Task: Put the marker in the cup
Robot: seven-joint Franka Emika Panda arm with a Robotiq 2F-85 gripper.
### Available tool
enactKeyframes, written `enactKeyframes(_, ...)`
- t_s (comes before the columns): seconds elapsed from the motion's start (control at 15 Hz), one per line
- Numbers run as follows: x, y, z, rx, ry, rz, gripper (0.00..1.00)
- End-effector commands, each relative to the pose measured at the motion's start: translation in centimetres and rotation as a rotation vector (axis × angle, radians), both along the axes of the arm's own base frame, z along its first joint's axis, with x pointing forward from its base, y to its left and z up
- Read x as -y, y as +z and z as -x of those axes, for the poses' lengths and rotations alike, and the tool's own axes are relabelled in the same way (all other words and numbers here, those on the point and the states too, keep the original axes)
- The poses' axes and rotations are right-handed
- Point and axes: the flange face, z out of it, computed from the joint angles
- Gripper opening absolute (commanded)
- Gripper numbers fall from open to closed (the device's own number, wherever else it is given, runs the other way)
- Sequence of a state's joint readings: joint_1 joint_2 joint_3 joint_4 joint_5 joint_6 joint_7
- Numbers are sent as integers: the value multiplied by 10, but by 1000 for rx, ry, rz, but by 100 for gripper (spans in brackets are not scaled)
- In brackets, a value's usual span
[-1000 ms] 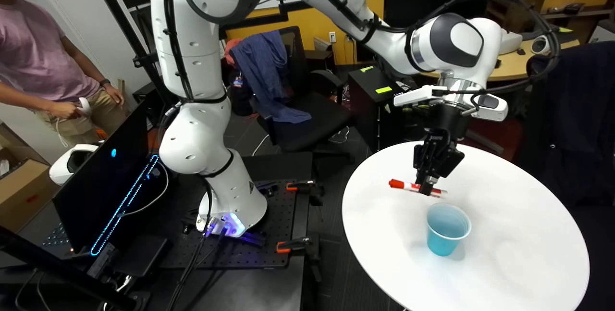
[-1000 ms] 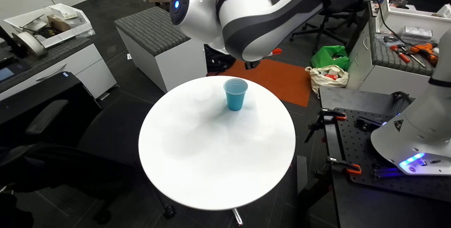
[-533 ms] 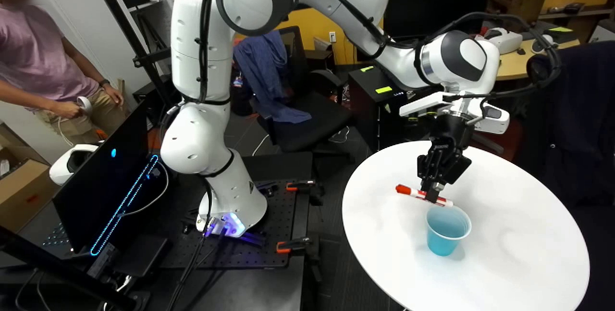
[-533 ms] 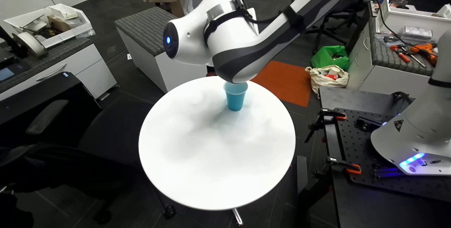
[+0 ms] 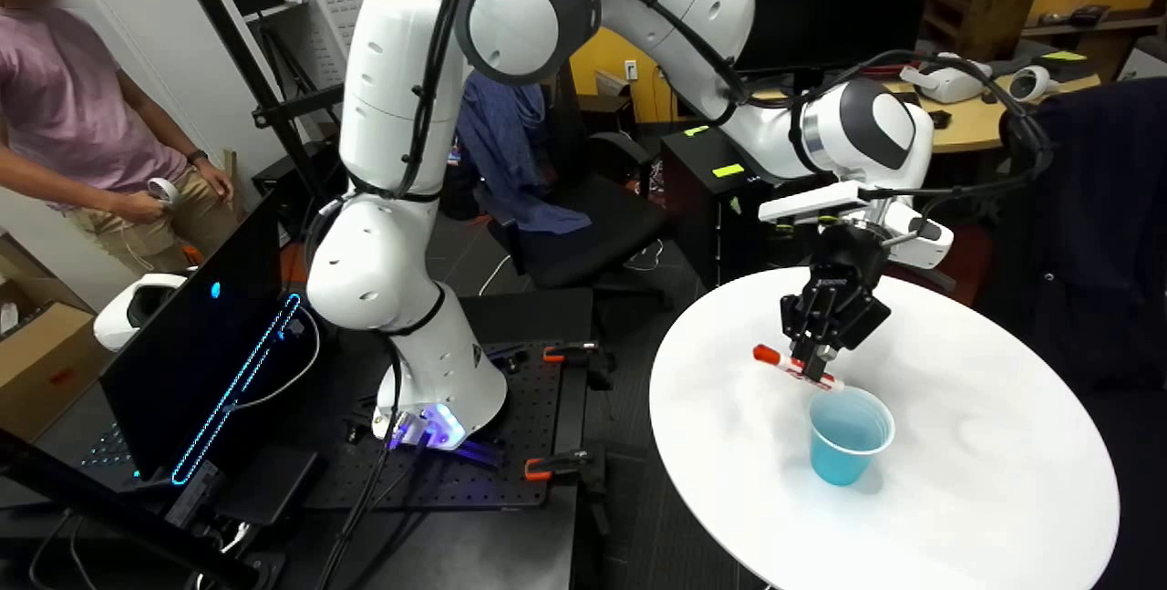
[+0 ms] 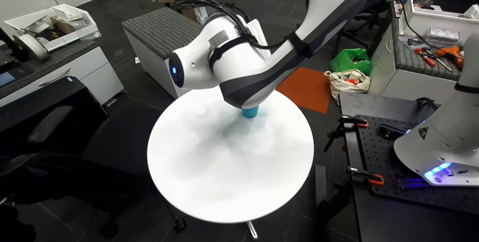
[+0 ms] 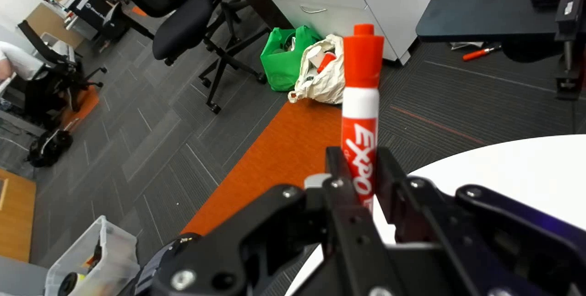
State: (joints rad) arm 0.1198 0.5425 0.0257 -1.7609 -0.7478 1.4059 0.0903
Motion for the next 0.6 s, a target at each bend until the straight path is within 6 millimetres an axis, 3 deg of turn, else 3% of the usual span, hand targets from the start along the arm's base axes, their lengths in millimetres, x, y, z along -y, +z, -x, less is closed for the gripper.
enactKeyframes(0.0,-10,-7,-8,-121,50,-29,5)
enactKeyframes(0.53,-18,-37,-25,-258,109,-108,5)
